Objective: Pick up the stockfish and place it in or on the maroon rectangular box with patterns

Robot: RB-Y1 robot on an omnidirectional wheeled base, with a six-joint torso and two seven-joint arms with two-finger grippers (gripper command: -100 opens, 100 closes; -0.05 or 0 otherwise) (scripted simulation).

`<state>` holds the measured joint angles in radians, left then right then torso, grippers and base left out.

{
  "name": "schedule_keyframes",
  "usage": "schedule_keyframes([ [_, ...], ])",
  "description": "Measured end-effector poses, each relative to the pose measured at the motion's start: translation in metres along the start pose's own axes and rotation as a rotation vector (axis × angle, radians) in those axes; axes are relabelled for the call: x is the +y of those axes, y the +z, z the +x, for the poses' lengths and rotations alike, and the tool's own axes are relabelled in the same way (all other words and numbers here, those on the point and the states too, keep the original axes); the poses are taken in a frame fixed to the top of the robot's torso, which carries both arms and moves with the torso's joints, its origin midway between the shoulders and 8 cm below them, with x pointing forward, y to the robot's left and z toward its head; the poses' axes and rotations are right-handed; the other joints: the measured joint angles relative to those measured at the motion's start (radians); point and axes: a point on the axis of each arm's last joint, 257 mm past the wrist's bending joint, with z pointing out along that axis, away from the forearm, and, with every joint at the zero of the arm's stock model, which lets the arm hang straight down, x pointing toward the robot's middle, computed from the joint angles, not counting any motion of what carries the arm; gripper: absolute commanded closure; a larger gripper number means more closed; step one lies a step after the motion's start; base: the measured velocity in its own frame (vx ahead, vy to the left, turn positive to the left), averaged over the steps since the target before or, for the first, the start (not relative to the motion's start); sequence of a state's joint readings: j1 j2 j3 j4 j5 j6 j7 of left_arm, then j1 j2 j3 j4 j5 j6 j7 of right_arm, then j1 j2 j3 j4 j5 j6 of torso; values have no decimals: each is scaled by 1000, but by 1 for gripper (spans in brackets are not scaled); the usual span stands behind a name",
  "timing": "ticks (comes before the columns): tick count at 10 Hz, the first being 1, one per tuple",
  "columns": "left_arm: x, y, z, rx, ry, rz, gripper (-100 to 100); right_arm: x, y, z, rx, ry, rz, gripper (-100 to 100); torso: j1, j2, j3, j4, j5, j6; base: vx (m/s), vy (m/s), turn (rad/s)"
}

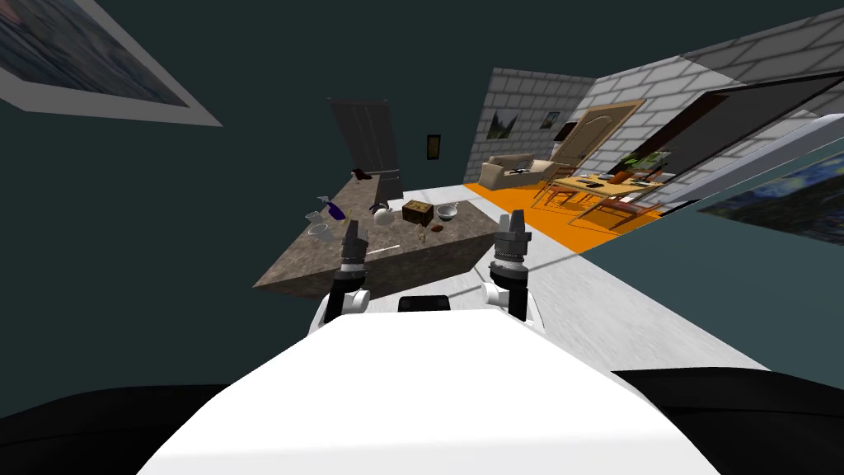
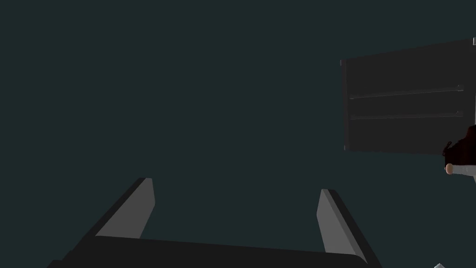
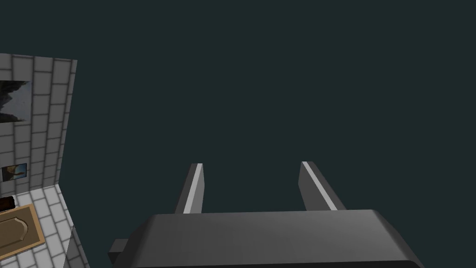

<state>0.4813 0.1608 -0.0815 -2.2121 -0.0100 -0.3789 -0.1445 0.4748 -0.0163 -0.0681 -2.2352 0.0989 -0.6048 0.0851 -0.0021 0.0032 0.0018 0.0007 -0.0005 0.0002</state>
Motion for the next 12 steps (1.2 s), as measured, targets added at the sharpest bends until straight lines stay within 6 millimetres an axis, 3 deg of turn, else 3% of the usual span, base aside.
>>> schedule_keyframes([
  [12,46,-34,47,391,494,-8,-100,0,0,0,0,0,0,0,-2,1,1,0,-1,0,-51,-72,-93],
])
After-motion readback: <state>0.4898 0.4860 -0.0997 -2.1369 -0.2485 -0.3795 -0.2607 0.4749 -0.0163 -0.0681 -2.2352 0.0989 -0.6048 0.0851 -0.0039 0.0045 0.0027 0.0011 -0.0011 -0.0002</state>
